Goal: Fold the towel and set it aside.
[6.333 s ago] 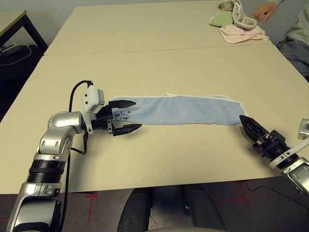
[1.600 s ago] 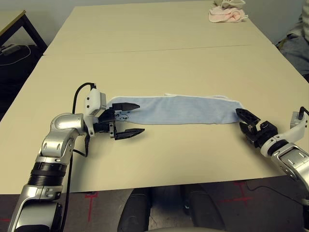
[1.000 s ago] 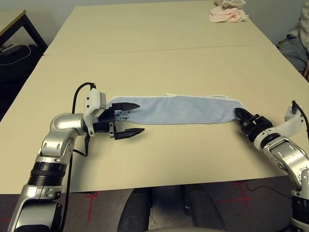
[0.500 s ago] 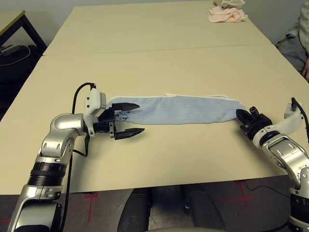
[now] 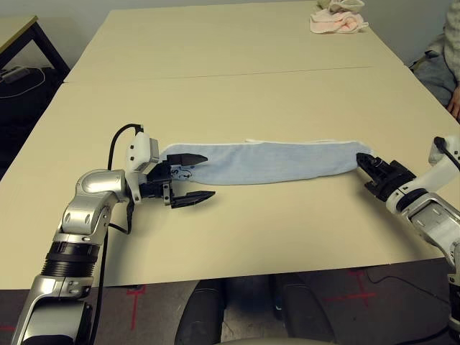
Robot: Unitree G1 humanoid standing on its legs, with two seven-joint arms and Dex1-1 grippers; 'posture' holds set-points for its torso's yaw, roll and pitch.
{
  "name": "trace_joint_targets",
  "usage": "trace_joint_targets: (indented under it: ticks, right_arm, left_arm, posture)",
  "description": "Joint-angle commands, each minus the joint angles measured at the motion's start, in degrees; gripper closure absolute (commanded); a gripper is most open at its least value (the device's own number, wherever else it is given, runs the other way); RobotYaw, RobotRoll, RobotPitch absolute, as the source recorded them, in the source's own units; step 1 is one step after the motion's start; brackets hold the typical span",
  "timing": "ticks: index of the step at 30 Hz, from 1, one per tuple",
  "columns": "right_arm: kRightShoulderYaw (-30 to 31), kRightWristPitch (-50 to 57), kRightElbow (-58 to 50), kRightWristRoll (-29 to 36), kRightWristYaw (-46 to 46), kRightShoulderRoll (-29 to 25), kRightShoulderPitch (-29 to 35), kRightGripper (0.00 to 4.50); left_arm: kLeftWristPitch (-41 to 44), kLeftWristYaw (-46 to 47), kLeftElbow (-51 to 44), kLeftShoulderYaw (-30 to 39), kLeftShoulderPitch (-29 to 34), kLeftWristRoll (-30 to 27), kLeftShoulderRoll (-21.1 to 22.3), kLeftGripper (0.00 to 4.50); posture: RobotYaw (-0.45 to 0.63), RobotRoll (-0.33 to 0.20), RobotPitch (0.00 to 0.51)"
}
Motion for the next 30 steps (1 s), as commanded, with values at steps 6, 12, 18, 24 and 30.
trace_joint_targets:
  ticks: [6,12,18,24,30]
  right_arm:
    - [7.02,-3.66,1.28,-15.1,13.5,-1.94,-2.22,4.47]
    - [7.35,-3.48,1.65,-18.66,16.75,0.1,-5.3,4.47]
    - [8.46,-2.54,1.32,-21.17,18.95,1.77,-8.94,4.47]
    - [11.01,-2.35,-0.19,-23.75,22.56,1.8,-10.26,4.47]
    - [12.41,-1.4,-2.11,-24.96,23.99,2.95,-10.6,4.47]
  left_arm:
    - [-0.37,0.0,0.07,-0.57,0.97,0.52,0.18,0.0]
    - [-0.2,0.42,-0.17,-0.65,1.12,0.6,0.02,0.0]
    - [0.3,0.94,-0.71,-0.87,0.86,0.51,0.01,0.0]
    - [0.45,0.89,-0.36,-0.9,0.21,0.49,0.18,0.0]
    - [0.1,0.87,0.01,-0.84,0.4,0.59,0.12,0.0]
  posture:
    - [0.03,0.0,0.153]
    - [0.03,0.0,0.154]
    - [0.03,0.0,0.155]
    - [0.04,0.0,0.155]
    - [0.04,0.0,0.155]
